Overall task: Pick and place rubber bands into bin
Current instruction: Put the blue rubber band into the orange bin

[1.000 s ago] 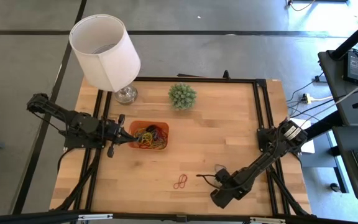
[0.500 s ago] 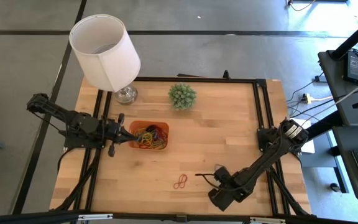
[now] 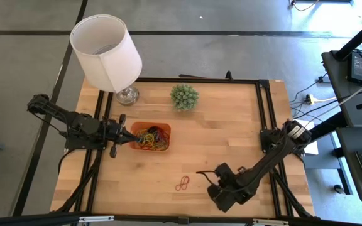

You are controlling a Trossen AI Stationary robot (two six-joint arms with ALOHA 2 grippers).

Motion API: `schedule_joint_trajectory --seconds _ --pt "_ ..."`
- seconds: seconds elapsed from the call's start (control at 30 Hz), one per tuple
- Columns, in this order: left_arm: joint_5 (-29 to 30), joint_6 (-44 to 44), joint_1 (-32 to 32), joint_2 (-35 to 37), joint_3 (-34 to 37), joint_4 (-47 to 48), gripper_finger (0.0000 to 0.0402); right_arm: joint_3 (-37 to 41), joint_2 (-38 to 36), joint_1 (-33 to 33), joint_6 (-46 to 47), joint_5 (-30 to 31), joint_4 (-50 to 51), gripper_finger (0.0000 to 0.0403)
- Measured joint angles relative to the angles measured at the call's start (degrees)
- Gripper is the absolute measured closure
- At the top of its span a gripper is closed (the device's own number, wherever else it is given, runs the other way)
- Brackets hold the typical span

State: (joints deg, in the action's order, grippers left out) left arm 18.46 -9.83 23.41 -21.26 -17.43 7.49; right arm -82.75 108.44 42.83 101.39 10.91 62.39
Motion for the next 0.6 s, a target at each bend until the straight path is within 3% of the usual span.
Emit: schedule_joint_trajectory --seconds 0.33,0.5,0.6 --pt "1.5 4.2 0.0 0.1 0.0 0.0 0.0399 -19.3 0.0 -2.8 -3.3 13.7 21.1 0.0402" --pt "1.9 5.7 0.0 1.0 0.0 0.1 0.0400 -26.0 0.0 -7.4 -13.4 20.1 20.2 0.0402" --pt "1.9 5.6 0.0 1.7 0.0 1.2 0.0400 -28.2 0.0 -11.5 -23.5 22.0 14.6 0.0403"
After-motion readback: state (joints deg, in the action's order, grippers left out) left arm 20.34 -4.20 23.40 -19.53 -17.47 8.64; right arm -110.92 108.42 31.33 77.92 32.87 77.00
